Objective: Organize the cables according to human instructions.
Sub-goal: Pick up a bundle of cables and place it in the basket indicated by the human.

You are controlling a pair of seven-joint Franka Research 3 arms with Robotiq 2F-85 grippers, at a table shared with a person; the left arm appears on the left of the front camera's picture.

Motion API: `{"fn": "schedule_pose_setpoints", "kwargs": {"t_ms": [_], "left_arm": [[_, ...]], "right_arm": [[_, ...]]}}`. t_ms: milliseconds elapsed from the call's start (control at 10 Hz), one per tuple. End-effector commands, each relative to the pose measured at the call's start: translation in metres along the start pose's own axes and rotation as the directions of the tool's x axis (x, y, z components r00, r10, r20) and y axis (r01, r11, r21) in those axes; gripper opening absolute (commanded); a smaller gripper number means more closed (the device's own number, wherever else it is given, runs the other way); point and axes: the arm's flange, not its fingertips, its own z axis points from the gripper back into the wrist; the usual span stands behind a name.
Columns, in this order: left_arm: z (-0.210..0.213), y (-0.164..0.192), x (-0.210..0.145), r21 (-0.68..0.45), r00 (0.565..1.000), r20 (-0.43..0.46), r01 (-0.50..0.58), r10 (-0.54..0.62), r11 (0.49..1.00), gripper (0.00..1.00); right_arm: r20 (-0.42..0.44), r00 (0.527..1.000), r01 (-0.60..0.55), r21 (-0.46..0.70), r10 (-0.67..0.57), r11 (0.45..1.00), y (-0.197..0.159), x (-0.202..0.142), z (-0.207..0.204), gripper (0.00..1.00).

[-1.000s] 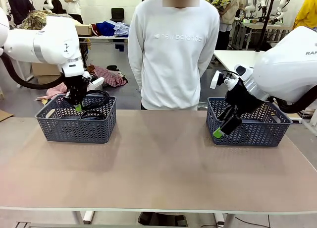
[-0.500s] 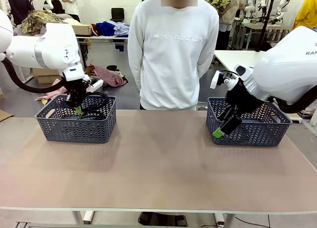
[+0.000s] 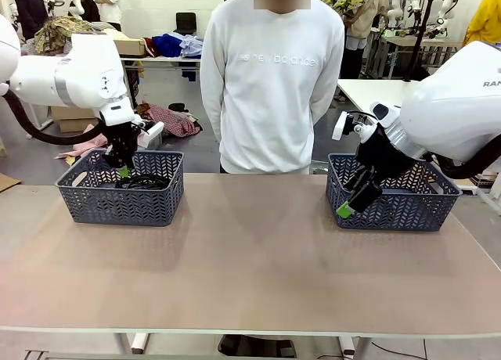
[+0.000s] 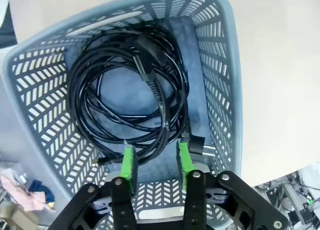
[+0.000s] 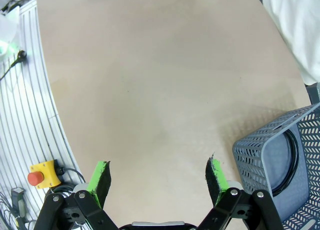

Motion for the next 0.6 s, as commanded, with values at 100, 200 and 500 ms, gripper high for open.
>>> {"fn": "schedule_pose_setpoints", "kwargs": {"t_ms": [100,200,500], "left_arm": [[0.009,0.001,-0.003,0.009,0.999,0.034,-0.030,0.030,1.000,0.90],[0.014,0.001,-0.002,0.017,0.999,0.041,-0.033,0.032,0.999,0.75],[0.020,-0.001,-0.001,0.027,0.998,0.046,-0.038,0.037,0.999,1.00]], "right_arm": [[-0.003,1.000,0.004,-0.002,-0.004,1.000,-0.001,0.002,0.001,1.00],[-0.003,1.000,0.004,-0.002,-0.004,1.000,-0.001,0.002,0.001,1.00],[-0.003,1.000,0.004,-0.002,-0.004,1.000,-0.001,0.002,0.001,1.00]]}}
